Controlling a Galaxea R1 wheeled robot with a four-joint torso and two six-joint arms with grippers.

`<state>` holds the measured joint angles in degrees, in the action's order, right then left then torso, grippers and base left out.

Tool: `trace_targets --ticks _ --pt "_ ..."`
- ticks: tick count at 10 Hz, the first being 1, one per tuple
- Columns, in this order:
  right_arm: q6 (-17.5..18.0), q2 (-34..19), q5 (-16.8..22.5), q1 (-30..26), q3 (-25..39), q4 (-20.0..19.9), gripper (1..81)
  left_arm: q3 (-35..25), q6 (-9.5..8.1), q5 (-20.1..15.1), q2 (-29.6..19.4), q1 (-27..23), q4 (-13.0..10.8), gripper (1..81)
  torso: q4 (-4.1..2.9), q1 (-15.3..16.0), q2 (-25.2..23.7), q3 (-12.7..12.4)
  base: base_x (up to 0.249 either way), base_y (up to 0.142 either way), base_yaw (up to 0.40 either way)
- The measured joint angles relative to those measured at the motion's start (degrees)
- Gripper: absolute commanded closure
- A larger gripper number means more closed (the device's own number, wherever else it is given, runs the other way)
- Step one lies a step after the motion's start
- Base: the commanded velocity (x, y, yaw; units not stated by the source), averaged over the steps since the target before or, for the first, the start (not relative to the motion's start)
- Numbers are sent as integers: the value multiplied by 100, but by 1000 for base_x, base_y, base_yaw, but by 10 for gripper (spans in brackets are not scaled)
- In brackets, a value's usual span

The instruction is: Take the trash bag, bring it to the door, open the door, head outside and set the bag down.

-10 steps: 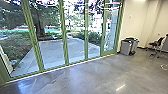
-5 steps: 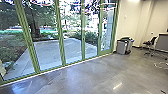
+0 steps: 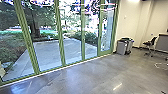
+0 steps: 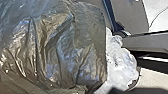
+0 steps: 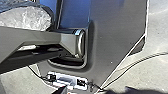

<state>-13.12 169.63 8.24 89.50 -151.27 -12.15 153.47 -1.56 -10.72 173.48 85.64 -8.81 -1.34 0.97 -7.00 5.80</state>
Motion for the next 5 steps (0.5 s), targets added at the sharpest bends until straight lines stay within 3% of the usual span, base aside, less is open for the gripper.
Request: trace_targets --ticks 5 --pt "-2 -1 -12 -20 0 15 10 0 0 5 0 -11 -6 811 0 0 2 -2 93 0 0"
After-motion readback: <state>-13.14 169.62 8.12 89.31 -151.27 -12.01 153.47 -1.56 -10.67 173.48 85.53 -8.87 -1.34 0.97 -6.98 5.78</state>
